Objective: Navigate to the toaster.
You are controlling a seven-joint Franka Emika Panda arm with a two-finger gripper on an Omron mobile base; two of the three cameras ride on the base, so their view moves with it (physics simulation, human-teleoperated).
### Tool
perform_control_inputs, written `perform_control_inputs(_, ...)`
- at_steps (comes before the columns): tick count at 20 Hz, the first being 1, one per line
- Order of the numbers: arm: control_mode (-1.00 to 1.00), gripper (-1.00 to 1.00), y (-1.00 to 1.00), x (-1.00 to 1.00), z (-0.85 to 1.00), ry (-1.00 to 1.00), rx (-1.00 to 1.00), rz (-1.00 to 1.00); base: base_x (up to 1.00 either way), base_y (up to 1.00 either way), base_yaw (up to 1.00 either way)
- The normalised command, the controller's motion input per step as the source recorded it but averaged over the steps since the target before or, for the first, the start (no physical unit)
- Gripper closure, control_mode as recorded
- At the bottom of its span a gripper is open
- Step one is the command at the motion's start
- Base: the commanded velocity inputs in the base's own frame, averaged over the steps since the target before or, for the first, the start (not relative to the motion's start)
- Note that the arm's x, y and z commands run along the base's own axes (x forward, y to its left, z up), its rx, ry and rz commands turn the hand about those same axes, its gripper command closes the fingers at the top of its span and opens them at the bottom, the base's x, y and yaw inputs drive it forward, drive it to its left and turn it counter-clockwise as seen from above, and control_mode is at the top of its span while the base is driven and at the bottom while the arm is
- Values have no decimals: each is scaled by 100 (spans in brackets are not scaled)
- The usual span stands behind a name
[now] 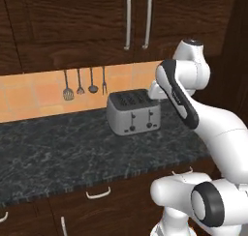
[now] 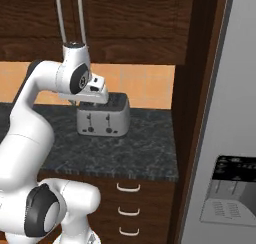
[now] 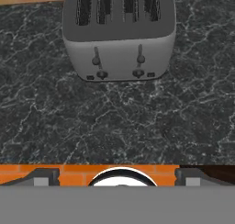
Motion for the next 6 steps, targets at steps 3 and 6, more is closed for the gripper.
perform_control_inputs(3,100,-100,0,0,0,0,0,0,53,0,0)
perform_control_inputs(6,100,-100,0,0,0,0,0,0,53,0,0)
